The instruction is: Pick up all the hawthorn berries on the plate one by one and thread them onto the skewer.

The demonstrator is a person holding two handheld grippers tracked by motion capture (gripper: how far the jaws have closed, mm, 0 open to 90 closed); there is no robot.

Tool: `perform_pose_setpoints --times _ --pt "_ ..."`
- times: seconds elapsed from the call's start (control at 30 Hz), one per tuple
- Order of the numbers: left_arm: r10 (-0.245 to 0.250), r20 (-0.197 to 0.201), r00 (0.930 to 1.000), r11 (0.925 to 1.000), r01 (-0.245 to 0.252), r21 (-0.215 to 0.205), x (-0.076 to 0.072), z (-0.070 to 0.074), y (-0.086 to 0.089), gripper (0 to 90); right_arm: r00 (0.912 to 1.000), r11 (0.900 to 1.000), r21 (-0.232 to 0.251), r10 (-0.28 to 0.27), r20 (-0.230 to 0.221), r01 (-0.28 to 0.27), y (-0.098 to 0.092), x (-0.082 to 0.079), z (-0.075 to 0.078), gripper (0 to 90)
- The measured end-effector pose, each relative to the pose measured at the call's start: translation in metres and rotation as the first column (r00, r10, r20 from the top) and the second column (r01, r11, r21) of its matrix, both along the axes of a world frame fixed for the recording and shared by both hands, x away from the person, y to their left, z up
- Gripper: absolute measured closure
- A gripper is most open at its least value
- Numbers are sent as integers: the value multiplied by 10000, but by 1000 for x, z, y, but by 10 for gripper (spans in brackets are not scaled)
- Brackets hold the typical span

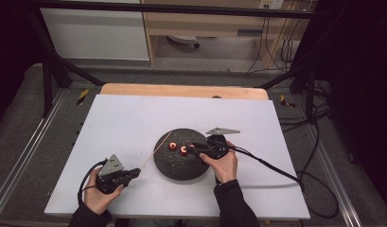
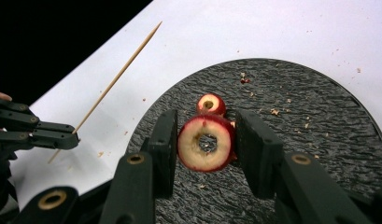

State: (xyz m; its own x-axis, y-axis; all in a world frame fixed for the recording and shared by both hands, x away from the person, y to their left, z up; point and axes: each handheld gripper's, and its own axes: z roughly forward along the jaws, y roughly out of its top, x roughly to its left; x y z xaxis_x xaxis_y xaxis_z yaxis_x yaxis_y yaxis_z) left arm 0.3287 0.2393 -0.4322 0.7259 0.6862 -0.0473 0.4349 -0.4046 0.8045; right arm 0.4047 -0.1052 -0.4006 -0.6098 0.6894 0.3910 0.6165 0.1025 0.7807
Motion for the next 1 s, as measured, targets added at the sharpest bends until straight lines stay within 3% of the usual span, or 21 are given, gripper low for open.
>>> perform_pose_setpoints --times 0.2,0.43,0.5,0.63,0.67,0.7,0.73,0.77,0.83,0.87,0.93,1.0 --pt "37 -22 10000 10000 -37 -76 -1 -1 -1 880 9976 9929 1091 -528 455 475 -7 -2 -8 613" --pt "62 -10 10000 9998 -62 -191 -2 -1 -3 881 9913 9809 1759 -993 867 829 -8 -4 -9 613" --pt "67 1 10000 9997 -67 -226 -3 -1 -3 881 9859 9724 2137 -1206 1160 938 -8 -4 -8 614" --pt "97 35 9999 9995 -96 -304 -4 -1 -4 882 9803 9609 2548 -1459 1333 1084 -7 -3 -7 614" --pt "77 42 10000 9995 -76 -294 -4 0 -4 881 9764 9521 2821 -1632 1414 1183 -7 -3 -5 614" --pt "81 40 10000 9995 -80 -313 -4 0 -4 881 9764 9521 2821 -1632 1414 1183 -7 -3 -5 614" --pt "90 54 9999 9995 -88 -315 -4 0 -4 881 9725 9435 3075 -1767 1517 1234 -6 -2 -4 615" --pt "88 51 9999 9994 -86 -342 -4 0 -4 881 9725 9435 3075 -1767 1517 1234 -6 -2 -4 615" --pt "93 63 9999 9992 -91 -380 -4 0 -5 882 9657 9306 3409 -1990 1665 1330 -7 -1 -1 615" --pt "92 57 9999 9992 -90 -386 -4 0 -5 882 9657 9306 3409 -1990 1665 1330 -7 -1 -1 615" --pt "70 65 10000 9991 -67 -414 -4 0 -6 882 9616 9185 3696 -2156 1701 1405 -8 0 2 615" --pt "73 67 10000 9990 -70 -439 -5 1 -7 881 9573 9147 3780 -2247 1817 1430 -8 2 5 615"
